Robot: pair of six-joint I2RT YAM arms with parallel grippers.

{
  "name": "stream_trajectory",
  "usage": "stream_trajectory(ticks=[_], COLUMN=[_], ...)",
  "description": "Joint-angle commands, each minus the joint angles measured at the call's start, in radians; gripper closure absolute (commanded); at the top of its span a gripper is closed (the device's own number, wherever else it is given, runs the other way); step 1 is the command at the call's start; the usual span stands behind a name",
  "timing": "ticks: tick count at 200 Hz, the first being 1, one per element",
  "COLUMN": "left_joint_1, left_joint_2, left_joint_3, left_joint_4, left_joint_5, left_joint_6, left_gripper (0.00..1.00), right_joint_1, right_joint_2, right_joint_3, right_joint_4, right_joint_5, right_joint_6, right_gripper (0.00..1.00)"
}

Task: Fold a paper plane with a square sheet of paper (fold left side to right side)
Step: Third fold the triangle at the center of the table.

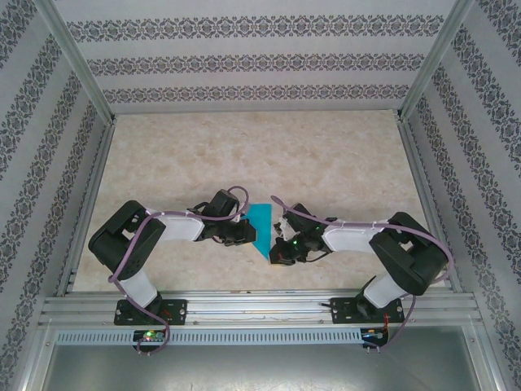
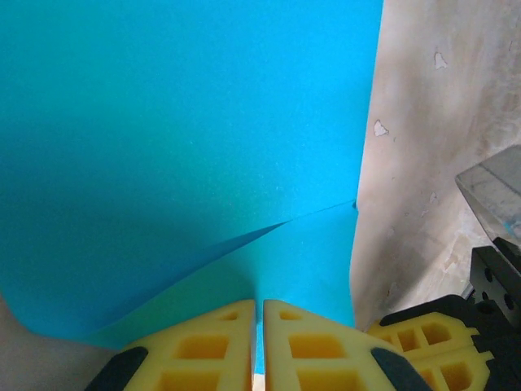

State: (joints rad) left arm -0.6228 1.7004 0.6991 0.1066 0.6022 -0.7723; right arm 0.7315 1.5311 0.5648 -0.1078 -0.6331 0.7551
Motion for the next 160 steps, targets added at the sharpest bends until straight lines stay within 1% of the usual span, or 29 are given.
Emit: stream_trajectory(ticks=[1, 24, 38, 46, 90, 160], left_joint_1=[-0.012, -0.012, -0.012, -0.013, -0.012, -0.012], left_joint_2=[0.044, 0.045, 0.047, 0.048, 0.051, 0.051], left_joint_3=[-0.01, -0.009, -0.01, -0.01, -0.009, -0.003], left_joint_4=[-0.04, -0.037, -0.03, -0.029, -0.026, -0.034], left_joint_5=[-0.042, -0.041, -0.038, -0.037, -0.033, -0.031], left_joint_6=[-0.009, -0.011, -0.014, -0.016, -0.015, -0.012], left_gripper=[0.87, 0.87, 0.87, 0.87, 0.87, 0.88], right_joint_1=[0.014, 0.009, 0.01, 0.01, 0.026, 0.03], right_joint_2=[-0.07, -0.13, -0.134, -0.124, -0.033, 0.063], right_joint_3=[-0.007, 0.021, 0.036, 0.046, 0.107, 0.162], right_joint_4=[-0.114, -0.12, -0.095, -0.077, -0.014, -0.061], right_joint_5=[0.007, 0.003, 0.007, 0.012, 0.064, 0.12], right_joint_6=[-0.014, -0.017, -0.013, -0.011, -0.003, -0.023], right_gripper=[0.97, 0.98, 0.98, 1.0, 1.0, 1.0])
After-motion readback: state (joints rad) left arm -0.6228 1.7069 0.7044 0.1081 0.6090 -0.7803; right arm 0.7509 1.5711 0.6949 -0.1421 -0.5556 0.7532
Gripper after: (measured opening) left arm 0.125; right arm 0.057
